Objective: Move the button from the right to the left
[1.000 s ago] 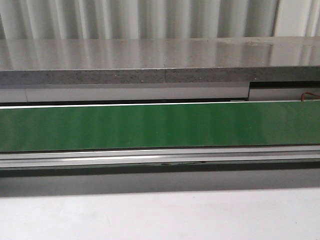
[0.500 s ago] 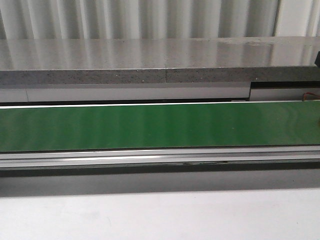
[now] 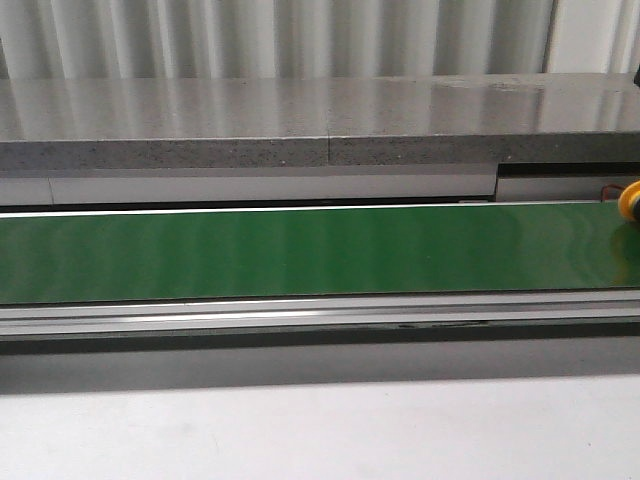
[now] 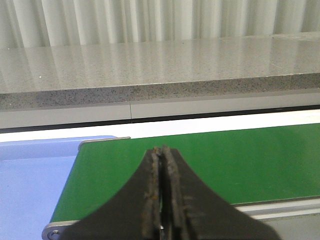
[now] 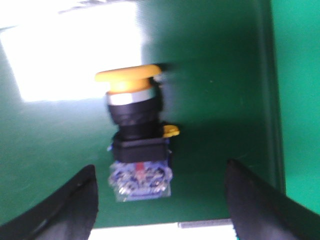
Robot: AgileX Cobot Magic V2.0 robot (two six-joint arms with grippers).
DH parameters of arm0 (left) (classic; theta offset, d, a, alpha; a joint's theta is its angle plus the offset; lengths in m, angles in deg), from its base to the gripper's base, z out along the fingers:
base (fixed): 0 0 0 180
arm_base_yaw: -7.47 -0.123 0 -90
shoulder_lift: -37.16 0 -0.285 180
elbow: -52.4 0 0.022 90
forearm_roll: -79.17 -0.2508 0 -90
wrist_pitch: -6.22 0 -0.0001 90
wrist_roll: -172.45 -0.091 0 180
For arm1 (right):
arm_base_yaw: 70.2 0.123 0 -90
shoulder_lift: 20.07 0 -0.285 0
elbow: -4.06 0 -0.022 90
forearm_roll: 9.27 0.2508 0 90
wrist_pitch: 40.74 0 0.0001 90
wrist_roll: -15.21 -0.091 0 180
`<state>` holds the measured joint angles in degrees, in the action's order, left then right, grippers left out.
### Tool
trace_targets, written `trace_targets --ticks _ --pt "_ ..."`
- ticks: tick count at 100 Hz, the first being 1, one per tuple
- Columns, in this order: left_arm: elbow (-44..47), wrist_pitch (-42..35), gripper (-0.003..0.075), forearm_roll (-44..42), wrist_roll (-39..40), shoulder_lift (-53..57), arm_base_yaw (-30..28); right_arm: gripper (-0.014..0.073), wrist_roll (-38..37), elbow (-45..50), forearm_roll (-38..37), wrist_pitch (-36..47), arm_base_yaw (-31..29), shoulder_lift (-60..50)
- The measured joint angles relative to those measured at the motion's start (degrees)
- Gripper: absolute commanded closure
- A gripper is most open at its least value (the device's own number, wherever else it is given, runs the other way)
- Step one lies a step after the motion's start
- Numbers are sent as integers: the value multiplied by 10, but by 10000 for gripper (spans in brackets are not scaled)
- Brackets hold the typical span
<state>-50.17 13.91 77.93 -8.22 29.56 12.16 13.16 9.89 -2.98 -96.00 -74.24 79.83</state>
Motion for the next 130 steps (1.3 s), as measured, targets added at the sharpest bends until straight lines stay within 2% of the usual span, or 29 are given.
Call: trace_targets --ticks 8,19,32,66,101,130 --pt "0 0 741 0 0 0 0 208 21 0 0 0 14 -31" --pt "0 0 741 0 0 0 0 444 36 0 0 -5 30 -69" --pt "0 0 741 0 0 0 0 666 44 15 0 -5 41 -113" --pt "0 0 741 0 0 0 0 661 70 128 0 54 51 -264" --pt "0 0 741 0 0 0 0 661 71 287 0 161 51 -446" --pt "0 0 741 0 0 0 0 661 71 415 0 217 51 -608"
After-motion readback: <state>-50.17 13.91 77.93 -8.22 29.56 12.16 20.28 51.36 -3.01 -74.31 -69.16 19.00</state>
